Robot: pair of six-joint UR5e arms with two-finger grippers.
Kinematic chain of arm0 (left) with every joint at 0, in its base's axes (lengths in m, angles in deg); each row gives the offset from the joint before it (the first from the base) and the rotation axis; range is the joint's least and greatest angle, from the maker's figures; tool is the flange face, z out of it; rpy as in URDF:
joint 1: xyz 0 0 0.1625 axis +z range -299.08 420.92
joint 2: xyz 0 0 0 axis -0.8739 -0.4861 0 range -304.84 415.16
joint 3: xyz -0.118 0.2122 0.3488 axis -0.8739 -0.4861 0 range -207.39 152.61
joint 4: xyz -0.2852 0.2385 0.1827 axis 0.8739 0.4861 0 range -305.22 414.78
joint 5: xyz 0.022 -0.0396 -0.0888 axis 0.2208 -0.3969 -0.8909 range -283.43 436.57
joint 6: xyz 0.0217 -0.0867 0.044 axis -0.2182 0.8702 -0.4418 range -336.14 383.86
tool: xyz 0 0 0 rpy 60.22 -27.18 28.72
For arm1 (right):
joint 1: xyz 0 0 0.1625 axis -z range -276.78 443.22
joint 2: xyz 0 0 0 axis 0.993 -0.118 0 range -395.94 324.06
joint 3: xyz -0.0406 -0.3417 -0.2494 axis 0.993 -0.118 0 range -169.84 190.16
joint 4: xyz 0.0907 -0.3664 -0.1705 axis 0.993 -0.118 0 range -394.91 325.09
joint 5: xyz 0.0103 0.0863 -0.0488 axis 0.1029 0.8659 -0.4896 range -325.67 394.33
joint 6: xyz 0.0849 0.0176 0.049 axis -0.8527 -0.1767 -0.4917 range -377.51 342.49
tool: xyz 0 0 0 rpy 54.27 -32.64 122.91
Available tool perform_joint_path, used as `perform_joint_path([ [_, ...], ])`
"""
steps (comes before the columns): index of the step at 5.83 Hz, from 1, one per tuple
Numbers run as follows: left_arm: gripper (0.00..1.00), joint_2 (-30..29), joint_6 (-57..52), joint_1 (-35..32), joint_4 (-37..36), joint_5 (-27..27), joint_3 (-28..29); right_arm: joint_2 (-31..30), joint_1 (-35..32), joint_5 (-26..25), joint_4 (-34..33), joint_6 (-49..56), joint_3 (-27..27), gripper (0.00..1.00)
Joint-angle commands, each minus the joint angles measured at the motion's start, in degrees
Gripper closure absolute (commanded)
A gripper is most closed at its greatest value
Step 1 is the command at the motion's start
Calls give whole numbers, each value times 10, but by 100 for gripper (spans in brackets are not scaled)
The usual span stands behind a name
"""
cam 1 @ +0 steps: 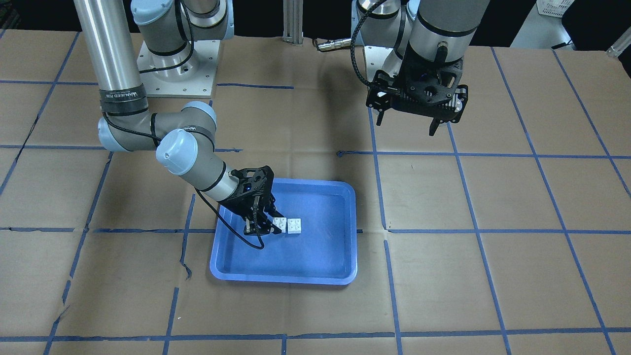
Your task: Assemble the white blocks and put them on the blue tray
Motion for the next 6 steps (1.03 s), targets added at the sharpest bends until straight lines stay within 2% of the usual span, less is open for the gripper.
perform_joint_path([
  [1,1,0,7,2,-1,-8,4,1,-9,0,1,1,1,90],
  [3,1,0,3,26,0,-38,4,6,-9,-1,0,1,0,89],
  [5,1,0,-2,26,0,-37,3,6,-9,-2,0,1,0,89],
  [6,1,1,-3,26,0,-35,3,6,-9,-1,0,0,0,83],
])
